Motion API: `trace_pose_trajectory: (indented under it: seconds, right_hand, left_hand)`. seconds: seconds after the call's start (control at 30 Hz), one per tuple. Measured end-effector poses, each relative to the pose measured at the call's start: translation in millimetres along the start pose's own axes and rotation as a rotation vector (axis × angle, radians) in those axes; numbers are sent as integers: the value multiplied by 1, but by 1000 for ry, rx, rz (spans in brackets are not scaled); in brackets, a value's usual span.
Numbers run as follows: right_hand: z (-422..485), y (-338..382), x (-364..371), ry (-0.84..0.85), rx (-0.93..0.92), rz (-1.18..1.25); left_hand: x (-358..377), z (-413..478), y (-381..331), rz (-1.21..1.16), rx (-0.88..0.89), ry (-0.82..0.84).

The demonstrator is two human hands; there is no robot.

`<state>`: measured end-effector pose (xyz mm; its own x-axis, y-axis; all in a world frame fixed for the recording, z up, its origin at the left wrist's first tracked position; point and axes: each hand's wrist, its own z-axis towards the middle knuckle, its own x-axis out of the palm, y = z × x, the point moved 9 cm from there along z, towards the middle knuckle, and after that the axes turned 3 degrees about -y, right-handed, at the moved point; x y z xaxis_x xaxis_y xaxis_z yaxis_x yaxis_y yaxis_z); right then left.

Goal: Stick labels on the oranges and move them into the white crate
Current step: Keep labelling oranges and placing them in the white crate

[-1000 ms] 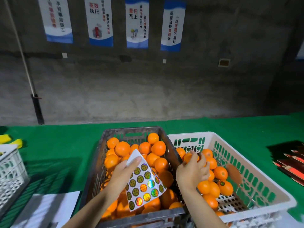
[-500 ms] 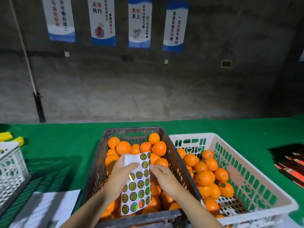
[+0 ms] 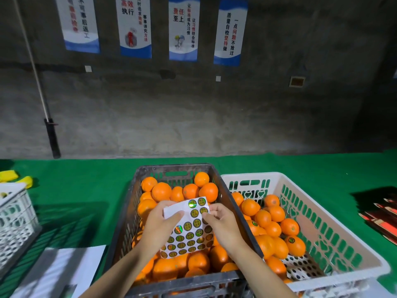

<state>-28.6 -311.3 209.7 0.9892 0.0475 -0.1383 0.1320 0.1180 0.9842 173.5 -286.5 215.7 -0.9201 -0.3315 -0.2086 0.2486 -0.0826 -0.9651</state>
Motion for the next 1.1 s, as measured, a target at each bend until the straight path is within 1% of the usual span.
trace_pose_trajectory:
  seconds: [0.1, 0.2, 0.33, 0.37, 0.43, 0.5, 0.57, 0.63, 0.7, 0.77, 0.97, 1.1]
  right_hand:
    - [1, -3, -7, -60, 21, -21]
    - [1, -4, -7, -69, 26, -39]
    - [2, -5, -13, -127, 23, -48]
    - [2, -7, -16, -153, 40, -40]
    - [2, -10, -20, -188, 67, -21]
    - [2, -7, -20, -173, 57, -14]
    - [0, -1, -11, -89, 36, -12]
    - [-4, 2, 1, 22, 39, 2]
    - [-6, 3, 10, 105, 41, 3]
    - [-6, 4, 14, 145, 31, -7]
    - [-4, 1, 15, 141, 21, -29]
    - [-3, 1, 14, 130, 21, -25]
  left_hand:
    - [-17, 3, 0, 13, 10, -139]
    - [-29, 3, -1, 18, 30, -252]
    - [-48, -1, 2, -109, -1, -417]
    - [-54, -3, -2, -50, 47, -454]
    - [-55, -9, -23, 206, 249, -480]
    - [-34, -19, -43, 442, 471, -386]
    - [-9, -26, -47, 601, 579, -247]
    - [5, -29, -44, 651, 601, -165]
    - [10, -30, -45, 661, 615, -147]
    - [11, -31, -44, 673, 619, -130]
    - [11, -25, -32, 633, 511, -55]
    - [11, -25, -34, 608, 524, -51]
